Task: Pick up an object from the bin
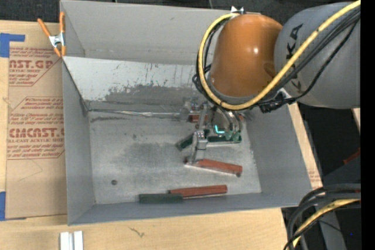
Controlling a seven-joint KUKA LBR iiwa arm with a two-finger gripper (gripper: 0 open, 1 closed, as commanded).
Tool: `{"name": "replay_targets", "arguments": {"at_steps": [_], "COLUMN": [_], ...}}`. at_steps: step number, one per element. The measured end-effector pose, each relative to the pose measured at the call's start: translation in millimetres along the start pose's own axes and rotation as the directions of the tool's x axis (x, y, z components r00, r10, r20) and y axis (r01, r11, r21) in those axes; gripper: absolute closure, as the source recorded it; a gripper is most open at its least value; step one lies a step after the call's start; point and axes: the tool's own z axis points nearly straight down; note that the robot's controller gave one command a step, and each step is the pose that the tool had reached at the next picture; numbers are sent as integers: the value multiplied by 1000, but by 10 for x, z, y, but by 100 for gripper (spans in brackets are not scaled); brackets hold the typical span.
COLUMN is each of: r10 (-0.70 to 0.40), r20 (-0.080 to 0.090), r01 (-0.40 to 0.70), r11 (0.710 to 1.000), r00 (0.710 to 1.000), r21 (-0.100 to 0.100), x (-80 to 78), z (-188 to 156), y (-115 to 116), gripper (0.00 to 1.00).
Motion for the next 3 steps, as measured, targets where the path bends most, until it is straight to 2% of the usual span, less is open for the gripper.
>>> {"name": "replay_targets", "arguments": {"at_steps": [1, 2, 3], "r10": [1, -10, 121], "r20": [7, 12, 4], "r01": [-1, 10, -121], "r11": [1000, 1000, 993], "r00": [1000, 1000, 993], "r21": [0, 0, -1], "x": [-16, 53, -275], "z": [-34, 642, 636], "y": [-4, -474, -750], "gripper": [0, 0, 0]}}
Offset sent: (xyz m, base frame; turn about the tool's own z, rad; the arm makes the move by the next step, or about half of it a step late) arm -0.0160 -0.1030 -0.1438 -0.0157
